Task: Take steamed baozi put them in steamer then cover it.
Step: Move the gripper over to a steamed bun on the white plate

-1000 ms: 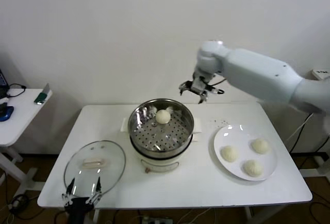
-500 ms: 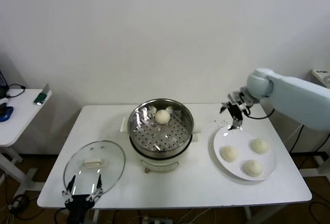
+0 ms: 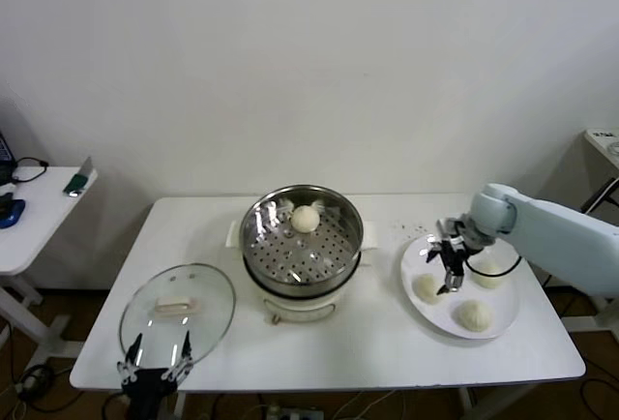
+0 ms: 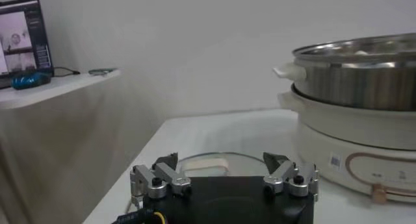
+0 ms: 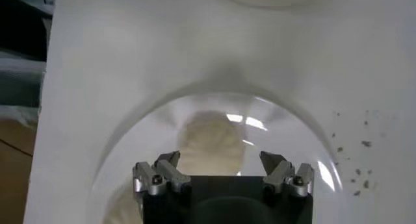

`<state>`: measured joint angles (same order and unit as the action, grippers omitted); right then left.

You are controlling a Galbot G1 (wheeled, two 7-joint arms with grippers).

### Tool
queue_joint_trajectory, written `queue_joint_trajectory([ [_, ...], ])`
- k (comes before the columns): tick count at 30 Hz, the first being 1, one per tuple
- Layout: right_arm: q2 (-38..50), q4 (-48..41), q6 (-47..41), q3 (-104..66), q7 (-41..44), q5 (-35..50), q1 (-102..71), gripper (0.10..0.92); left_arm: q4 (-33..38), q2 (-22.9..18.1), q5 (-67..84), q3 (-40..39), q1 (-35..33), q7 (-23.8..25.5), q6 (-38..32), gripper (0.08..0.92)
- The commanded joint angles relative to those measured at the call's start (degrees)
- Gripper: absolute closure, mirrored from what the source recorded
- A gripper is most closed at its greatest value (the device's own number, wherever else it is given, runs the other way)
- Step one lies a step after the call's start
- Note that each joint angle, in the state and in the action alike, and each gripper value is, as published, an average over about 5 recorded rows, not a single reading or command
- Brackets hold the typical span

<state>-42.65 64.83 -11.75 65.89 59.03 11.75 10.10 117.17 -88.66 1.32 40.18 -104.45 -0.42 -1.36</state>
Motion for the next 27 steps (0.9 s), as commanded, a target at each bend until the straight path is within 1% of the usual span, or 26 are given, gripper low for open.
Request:
queue_joint_trajectory([
  [1, -0.49, -1.54, -1.38, -1.96, -0.04, -0.44, -4.07, 0.203, -0.15, 0.07, 0.91, -0.01, -0.41, -0.03, 0.94, 0.177],
  [13, -3.03, -5.45, -0.31, -2.91, 0.16, -2.47, -4.44, 0.206, -1.05, -0.14, 0.60, -0.67, -1.26, -0.08, 0.23, 0.177],
  [21, -3.52, -5.76, 0.22, -1.73, 0.98, -1.99, -3.25, 0.281, -1.16, -0.31, 0.30, -0.84, -1.13, -0.18, 0.21, 0.177],
  [27, -3.11, -5.13, 0.32, -0.42, 1.06, -0.88, -1.61, 0.303, -1.23, -0.17, 0.07, -0.74, -0.95, -0.16, 0.10, 0.177],
])
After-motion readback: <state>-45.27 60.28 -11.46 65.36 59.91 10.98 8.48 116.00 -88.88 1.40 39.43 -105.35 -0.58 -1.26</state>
